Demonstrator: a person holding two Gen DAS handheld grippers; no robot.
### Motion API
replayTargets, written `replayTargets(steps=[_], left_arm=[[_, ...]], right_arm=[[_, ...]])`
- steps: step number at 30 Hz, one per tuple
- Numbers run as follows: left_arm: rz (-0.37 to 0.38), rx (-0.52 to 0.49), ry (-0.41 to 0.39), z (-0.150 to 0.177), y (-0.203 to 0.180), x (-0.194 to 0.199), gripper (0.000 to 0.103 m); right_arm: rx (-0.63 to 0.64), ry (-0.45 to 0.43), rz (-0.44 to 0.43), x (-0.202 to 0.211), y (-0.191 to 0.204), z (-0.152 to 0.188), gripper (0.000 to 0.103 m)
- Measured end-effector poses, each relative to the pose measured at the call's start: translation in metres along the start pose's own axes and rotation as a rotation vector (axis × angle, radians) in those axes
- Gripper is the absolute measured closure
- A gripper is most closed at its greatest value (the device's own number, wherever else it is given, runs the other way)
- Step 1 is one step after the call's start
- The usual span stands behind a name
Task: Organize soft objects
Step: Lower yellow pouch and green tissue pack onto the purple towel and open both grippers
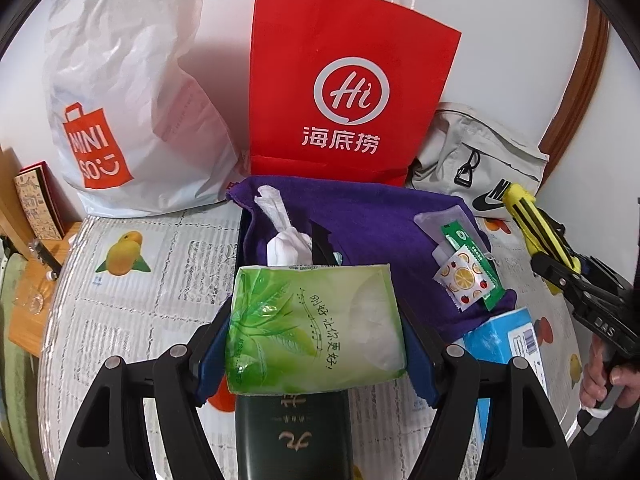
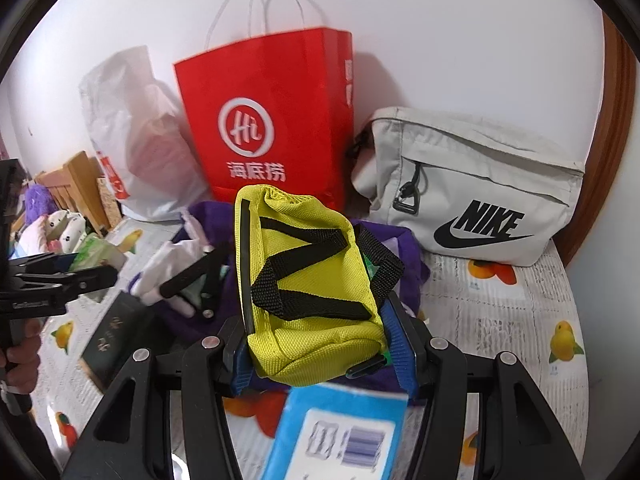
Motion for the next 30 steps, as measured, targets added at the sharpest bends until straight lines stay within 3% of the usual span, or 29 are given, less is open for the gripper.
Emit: replayTargets(steps=[5,16,24,27,30], left_arm=[[0.040,0.024,0.019,0.002,-0.002,-0.016,0.031],[0.053,0.004,0.049,0.005,-0.013,-0.045,0.031],[0.053,0.000,0.071,0.008,-0.015,-0.060,0.031],[0.051,0.002,0.077,0.010,-0.014,-0.062,0.031],[0.049,0.000,0.078,0.010,-0.014,-0.062,0.030]], right_arm=[[-0.023,0.036,0.012,-0.027,-0.016,0.005,0.047],[-0.049,0.136,-0.032,-0.083,-0.017,0.024,0.045],[-0.063,0.144,-0.053,-0.091,-0.019,0.029,0.042],[-0.070,0.144,-0.067,-0.089,-0.018,0.028,0.031],[-0.064,0.128,-0.072,-0.082,-0.018,0.025,0.030]])
Point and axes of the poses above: each gripper's, at about its wrist camera, not at the fingertips, and x roughly against the way its jaws point, y to its left, z to its underside, the point moved 10 cm from there along -x, roughly the way its jaws point, and after that the axes turned 14 degrees about -y, right-handed, at the moved point
